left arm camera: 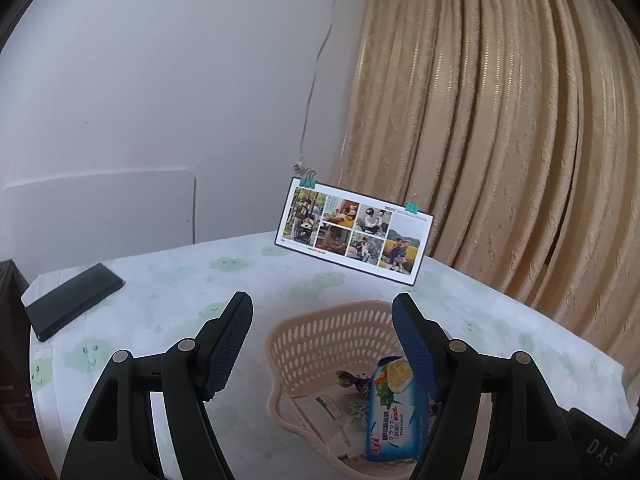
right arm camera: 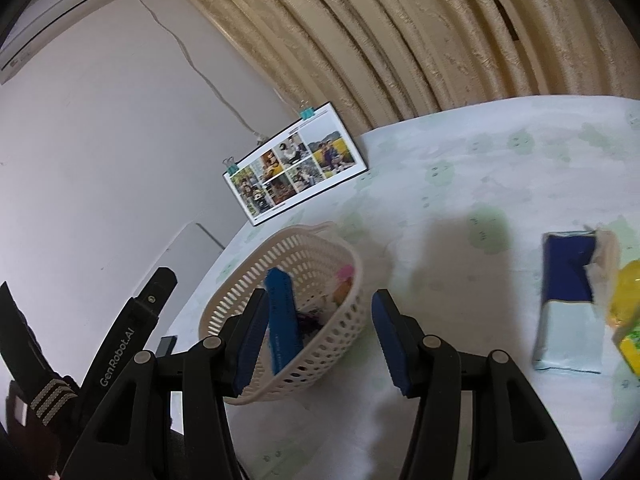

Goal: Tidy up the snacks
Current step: 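Carry the blue cracker pack to the pink basket and release it with the right gripper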

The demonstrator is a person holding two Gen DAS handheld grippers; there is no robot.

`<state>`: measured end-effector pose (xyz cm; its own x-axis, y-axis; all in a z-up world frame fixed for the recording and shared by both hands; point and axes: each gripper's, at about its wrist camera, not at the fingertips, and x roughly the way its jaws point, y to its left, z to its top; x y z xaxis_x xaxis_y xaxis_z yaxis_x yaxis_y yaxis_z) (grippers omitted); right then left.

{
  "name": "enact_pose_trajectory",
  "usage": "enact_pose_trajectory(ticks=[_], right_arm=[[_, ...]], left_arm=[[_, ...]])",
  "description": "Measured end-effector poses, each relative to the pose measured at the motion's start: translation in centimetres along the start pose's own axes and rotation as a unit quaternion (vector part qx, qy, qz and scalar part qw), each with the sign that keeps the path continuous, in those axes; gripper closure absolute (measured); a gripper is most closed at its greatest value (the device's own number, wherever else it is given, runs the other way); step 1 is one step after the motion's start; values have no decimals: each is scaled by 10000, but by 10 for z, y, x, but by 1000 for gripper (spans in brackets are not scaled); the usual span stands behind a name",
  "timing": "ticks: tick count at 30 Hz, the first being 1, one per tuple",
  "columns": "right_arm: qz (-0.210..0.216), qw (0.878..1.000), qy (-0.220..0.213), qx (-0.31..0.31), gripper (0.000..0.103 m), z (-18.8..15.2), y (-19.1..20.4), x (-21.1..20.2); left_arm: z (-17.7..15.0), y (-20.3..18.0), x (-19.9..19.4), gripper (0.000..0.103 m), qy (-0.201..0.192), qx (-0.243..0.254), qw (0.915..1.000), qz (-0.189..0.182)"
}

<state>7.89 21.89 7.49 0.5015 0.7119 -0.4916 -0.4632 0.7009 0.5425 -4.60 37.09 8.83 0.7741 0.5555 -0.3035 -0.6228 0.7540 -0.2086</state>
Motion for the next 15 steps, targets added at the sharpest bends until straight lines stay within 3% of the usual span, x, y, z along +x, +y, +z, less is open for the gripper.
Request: enact_pose_trajectory(ticks=[15], right_arm=[[-433, 9985, -306, 127, 51, 1, -35, -32]], left_arm=[[-18, -43, -34, 25, -563, 934, 9927, -510]])
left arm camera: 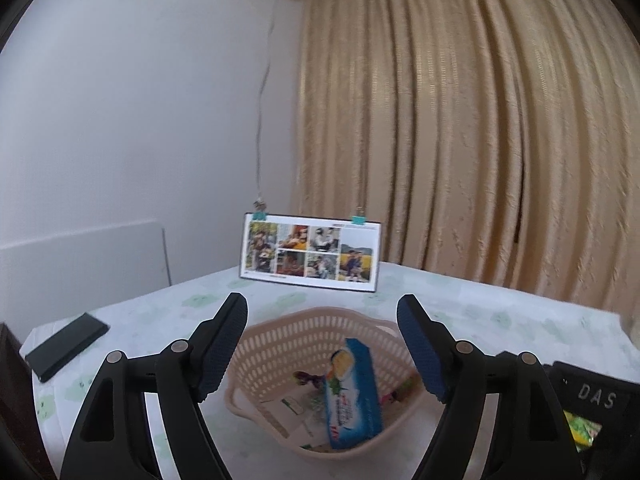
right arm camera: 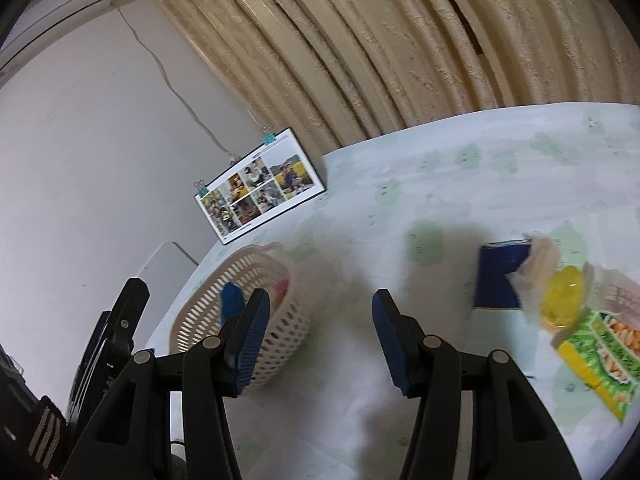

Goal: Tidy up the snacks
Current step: 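Carry the blue cracker pack to the pink basket and release it with the right gripper, then move the right gripper to the orange wafer pack and grasp it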

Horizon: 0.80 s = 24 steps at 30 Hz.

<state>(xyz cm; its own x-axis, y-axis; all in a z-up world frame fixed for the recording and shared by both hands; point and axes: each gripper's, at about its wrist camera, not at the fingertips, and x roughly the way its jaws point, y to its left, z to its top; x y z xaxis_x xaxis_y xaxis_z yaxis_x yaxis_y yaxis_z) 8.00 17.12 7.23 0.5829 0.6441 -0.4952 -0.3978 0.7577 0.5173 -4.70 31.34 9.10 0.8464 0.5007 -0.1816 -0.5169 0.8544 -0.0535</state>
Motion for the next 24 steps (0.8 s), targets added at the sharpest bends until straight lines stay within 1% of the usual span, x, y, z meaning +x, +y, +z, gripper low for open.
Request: enact_pose_trajectory(ticks=[5, 14, 20, 24], right_arm=[[-214, 9996, -117, 127, 50, 3, -19, -9], [-462, 9981, -295, 288, 50, 5, -45, -28], [-876, 9946, -431, 361, 50, 5, -74, -49], [-1179, 9905, -504, 501, 50, 6, -100, -64]], left_arm=[[-3, -12, -2, 22, 39, 207, 9995, -229], [-9, -26, -1, 21, 151, 471, 9981, -378], [-15, -36, 2, 19, 342, 664, 9955, -577], [-19, -45, -2, 19, 337, 853, 9935, -667]])
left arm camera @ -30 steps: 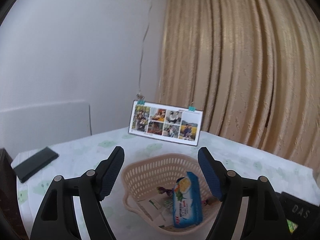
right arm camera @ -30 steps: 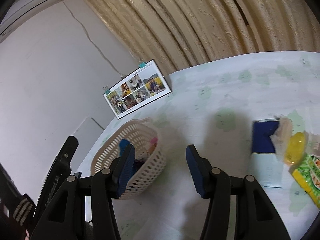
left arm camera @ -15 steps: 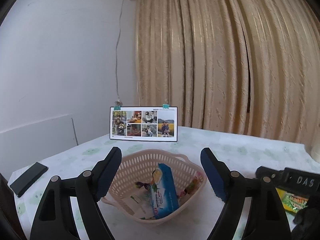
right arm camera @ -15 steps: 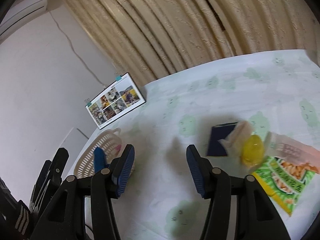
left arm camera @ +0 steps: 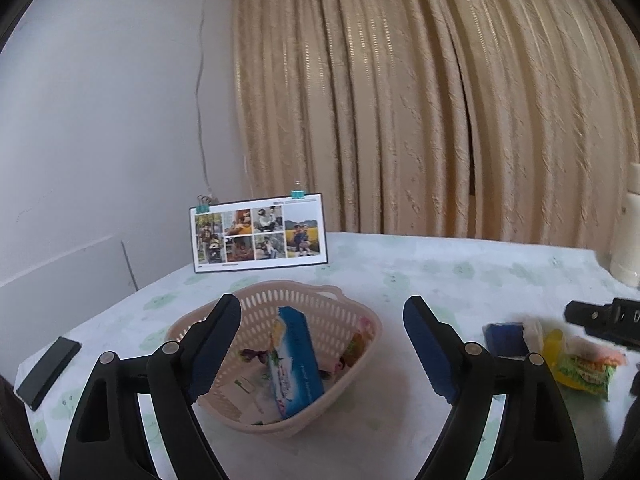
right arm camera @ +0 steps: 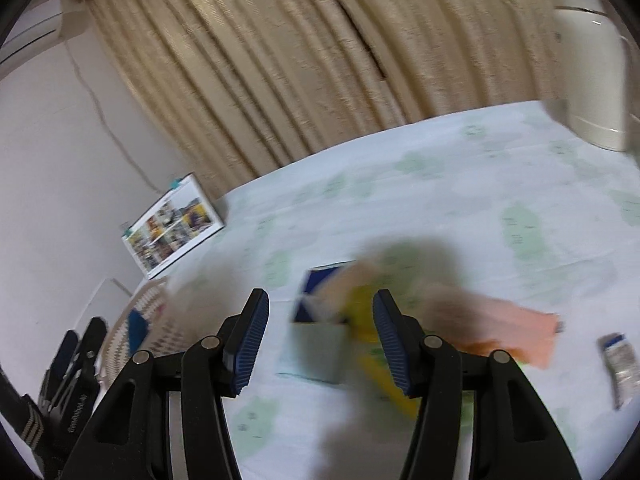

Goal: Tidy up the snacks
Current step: 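Move the right gripper to the orange wafer pack and grasp it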

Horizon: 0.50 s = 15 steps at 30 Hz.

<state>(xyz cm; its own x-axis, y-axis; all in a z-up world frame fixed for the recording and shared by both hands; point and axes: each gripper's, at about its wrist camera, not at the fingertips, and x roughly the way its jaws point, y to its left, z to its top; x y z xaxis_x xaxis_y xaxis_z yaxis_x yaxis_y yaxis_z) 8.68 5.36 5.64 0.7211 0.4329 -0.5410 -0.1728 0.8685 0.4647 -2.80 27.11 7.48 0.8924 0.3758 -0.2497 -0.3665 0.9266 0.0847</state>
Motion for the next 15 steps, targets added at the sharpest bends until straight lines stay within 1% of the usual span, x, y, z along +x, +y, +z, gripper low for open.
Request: enact_pose_trajectory(ticks=[3, 8, 15], right_arm=[[-236, 9996, -56, 133, 50, 5, -21, -4], [-576, 9982, -49, 145, 50, 11, -46, -7], [-718, 9972, 139, 151, 50, 16, -64, 1]], left_arm=[[-2, -8, -3, 19, -15, 161, 9998, -94], [-6, -20, -1, 19, 124, 356, 9988, -326], [-10, -31, -2, 19, 120, 571, 9975, -407]])
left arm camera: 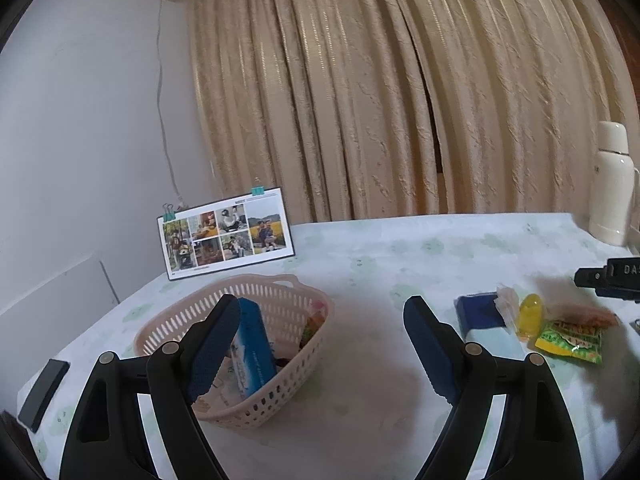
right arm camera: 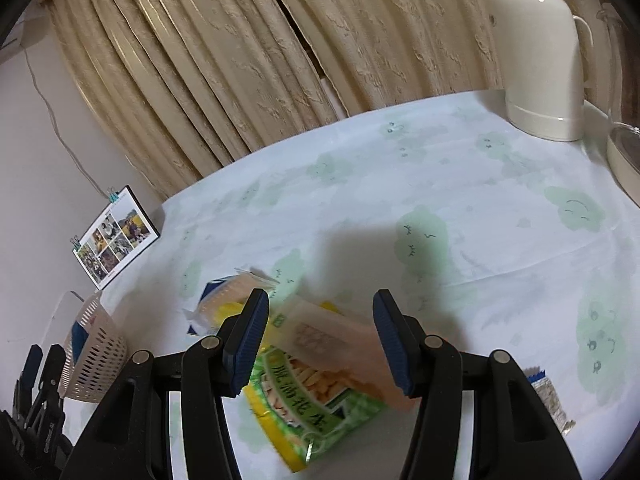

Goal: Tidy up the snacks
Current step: 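Move the right gripper to the orange wafer pack and grasp it, then lift the wafer pack with the right gripper while the left gripper reaches the green peanut bag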

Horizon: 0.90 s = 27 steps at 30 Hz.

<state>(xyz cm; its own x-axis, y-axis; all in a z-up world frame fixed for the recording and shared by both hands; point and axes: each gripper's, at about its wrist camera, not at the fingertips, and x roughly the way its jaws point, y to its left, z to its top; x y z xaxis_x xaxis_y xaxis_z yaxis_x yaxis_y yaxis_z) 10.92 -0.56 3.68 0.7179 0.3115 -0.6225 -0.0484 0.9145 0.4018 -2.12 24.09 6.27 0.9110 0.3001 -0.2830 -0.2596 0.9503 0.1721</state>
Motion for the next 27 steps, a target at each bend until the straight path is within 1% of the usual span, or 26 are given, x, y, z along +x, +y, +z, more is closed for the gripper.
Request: enact_pose_trajectory(ticks=[5, 8, 12, 23, 27], right_arm=[[-77, 9998, 173, -51, 50, 3, -6, 10], [-49, 9995, 299, -4, 50, 4, -11, 16], [124, 9987, 487, 39, 50, 3, -14, 22], [326, 9956, 829, -301, 50, -16, 2, 14], [260, 9942, 920, -499, 50, -25, 10, 11]], left_arm=[[-2, -8, 3, 19, 71, 150, 9998, -130], [-3, -10, 5, 19, 149, 174, 9995, -207], [-4, -12, 7, 19, 213, 187, 9993, -238], [-6, -11, 13, 19, 371, 127, 9986, -344], [-5, -10, 14, 19, 386, 114, 9986, -353]])
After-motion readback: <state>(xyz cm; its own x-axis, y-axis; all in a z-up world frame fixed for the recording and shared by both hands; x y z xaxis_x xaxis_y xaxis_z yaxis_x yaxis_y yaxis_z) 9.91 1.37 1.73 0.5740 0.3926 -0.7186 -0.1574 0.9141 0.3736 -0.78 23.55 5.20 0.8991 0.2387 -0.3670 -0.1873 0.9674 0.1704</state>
